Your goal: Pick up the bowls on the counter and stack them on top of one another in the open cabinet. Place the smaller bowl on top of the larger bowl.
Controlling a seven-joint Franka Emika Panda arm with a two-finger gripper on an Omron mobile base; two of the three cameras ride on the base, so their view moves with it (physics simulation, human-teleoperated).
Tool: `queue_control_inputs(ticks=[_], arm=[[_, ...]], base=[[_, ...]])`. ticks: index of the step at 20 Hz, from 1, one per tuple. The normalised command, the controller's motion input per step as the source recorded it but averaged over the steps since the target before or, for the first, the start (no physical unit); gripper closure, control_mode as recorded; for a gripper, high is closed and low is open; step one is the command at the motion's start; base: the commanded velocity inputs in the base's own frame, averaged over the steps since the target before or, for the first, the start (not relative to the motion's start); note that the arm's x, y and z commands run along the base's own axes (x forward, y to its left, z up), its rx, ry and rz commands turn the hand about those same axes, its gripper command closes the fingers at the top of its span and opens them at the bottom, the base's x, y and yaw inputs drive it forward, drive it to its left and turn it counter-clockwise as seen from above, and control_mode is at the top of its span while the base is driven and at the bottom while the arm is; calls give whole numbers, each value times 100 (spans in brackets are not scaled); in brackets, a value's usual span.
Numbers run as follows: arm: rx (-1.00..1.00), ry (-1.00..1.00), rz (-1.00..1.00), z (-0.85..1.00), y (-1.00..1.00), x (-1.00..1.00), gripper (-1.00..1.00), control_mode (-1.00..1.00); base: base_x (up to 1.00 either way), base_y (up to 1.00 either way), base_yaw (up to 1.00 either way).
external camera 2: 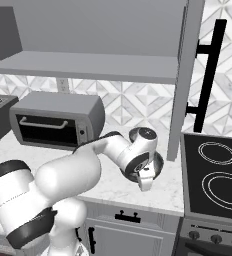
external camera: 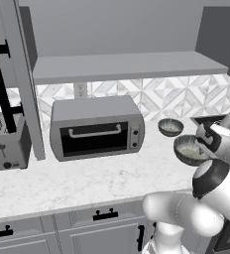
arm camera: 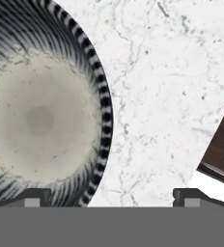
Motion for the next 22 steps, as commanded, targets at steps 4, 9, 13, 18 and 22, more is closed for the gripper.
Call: queue_control_inputs(ticks=[4,9,13,18,22], arm=[[3,0,0,-27,-9,20,-100,-100],[3,0,0,-12,-11,22,-100,-100],[2,0,0,-6,-9,20,-100,-100],[0,0,0,-25,1,16,100,-100],[0,0,0,-25,6,7,100,-100]], base=[[0,0,0],[0,0,0],[0,0,0],[0,0,0],[0,0,0]])
